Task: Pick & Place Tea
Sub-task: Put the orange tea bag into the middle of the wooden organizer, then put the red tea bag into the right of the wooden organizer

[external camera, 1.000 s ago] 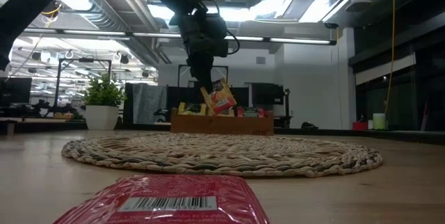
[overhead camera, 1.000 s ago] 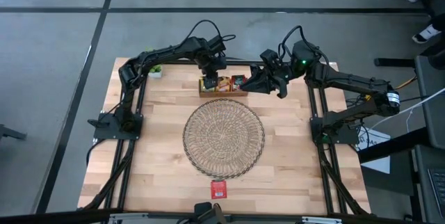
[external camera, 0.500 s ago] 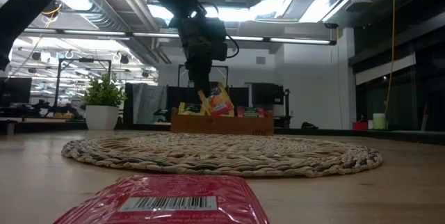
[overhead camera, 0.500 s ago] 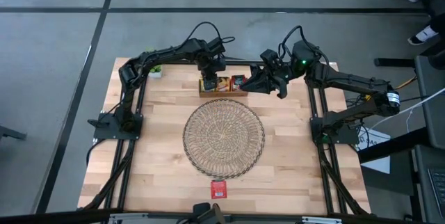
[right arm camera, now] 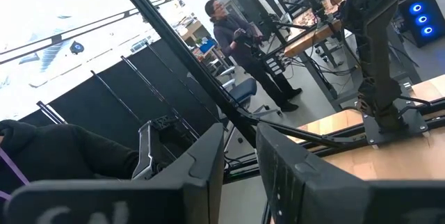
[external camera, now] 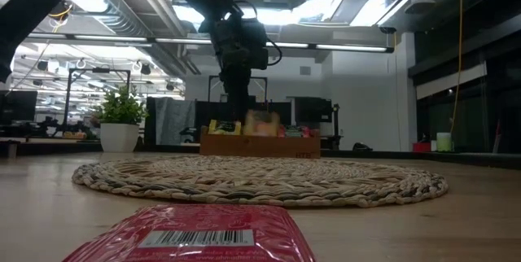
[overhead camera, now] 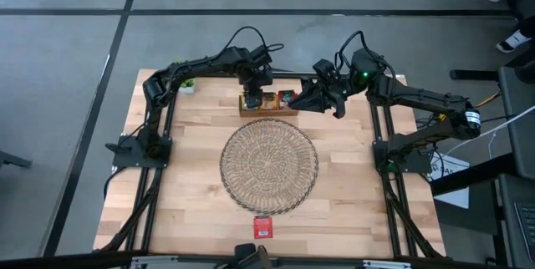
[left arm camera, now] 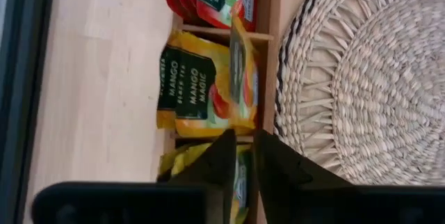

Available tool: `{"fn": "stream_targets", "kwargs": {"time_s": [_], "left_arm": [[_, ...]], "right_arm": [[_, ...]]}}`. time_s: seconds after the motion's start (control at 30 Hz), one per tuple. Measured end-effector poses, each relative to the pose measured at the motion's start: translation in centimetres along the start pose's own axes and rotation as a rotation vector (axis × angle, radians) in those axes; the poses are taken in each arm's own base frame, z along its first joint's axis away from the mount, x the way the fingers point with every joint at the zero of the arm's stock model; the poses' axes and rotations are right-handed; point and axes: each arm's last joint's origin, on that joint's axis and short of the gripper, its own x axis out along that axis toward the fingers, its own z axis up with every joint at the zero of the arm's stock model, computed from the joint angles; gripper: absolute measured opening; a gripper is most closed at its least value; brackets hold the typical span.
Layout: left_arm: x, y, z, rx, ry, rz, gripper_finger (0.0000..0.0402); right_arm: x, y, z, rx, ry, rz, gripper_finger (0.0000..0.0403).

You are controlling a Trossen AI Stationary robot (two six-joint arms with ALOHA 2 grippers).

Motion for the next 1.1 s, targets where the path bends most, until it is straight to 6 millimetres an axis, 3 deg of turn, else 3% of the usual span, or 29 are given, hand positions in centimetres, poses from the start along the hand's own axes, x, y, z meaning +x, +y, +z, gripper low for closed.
{"fn": "stream_targets", "kwargs": {"time_s": [0.47,0.73,0.87,1.1], "left_arm": [[0.0,0.1,0.1,-0.068,-0.015,-0.015,0.0079],[-0.8,-1.9,0.2,-0.101,-0.054,-0.256,0.0077],[-2.4,-3.8,0.7,-0.072,-0.078,-0.243,0.0070],[-7.7,-7.4,0.7,-0.040,-0.167,-0.139,0.0055]], "right_arm": [[0.0,0.0,0.0,-0.020,0.002,-0.002,0.0088],[0.0,-0.7,-0.8,0.043,0.071,-0.056,0.0088],[0.3,-0.6,-1.4,0.034,0.105,-0.061,0.0088],[0.8,-0.1,-2.4,-0.022,0.161,-0.045,0.0088]]}}
